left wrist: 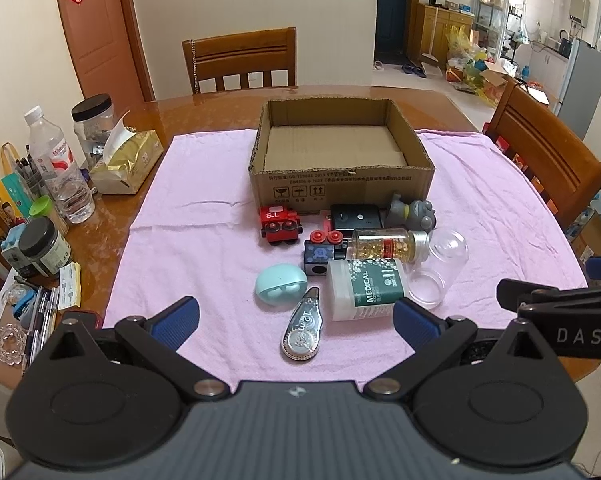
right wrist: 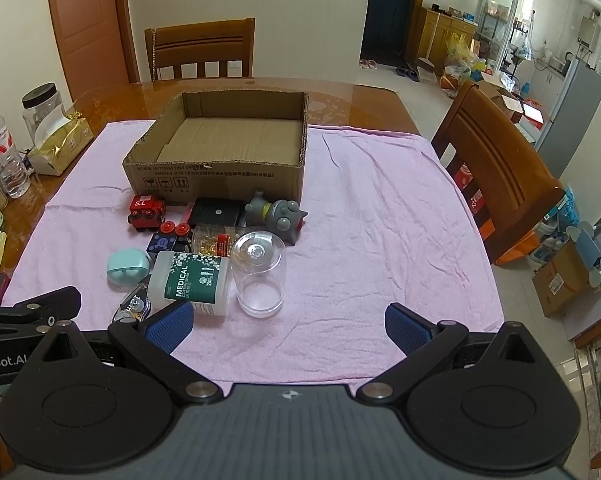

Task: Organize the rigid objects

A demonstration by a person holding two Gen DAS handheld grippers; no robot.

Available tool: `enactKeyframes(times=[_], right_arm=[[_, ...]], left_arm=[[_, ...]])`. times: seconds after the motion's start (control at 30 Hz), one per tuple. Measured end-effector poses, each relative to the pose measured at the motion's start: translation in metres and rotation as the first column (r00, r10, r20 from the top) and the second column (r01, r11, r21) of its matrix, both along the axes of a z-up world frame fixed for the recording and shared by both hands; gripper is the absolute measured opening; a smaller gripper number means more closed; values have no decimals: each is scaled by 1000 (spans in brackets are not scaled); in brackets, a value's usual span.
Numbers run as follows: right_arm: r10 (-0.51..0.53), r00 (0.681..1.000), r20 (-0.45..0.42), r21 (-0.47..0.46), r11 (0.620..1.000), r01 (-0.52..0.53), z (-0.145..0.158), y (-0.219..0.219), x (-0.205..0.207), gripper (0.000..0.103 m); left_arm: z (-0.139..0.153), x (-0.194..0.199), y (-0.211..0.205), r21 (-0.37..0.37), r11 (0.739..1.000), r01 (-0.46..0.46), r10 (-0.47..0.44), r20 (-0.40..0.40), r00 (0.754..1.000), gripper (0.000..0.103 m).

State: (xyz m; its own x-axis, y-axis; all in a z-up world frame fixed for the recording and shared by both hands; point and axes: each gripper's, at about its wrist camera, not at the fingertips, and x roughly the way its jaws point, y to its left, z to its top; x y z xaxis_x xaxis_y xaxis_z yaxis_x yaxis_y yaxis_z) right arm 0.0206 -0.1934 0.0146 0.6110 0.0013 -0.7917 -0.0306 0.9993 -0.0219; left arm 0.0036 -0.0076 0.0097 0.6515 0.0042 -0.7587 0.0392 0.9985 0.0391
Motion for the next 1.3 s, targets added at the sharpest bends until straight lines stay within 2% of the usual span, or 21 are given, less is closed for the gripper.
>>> enactKeyframes(times=[0.6, 1.3], right_arm=[[3, 1000, 3, -6, 1000, -3, 2, 5, 4, 103], [26, 999, 21, -12, 1000, -26, 1, 6, 6, 103]], left_arm=[[-1, 4, 4, -21, 1000, 6, -6, -10, 1000, 102], [-2, 5, 2, -16, 999, 37, -37, 13, 999, 102]])
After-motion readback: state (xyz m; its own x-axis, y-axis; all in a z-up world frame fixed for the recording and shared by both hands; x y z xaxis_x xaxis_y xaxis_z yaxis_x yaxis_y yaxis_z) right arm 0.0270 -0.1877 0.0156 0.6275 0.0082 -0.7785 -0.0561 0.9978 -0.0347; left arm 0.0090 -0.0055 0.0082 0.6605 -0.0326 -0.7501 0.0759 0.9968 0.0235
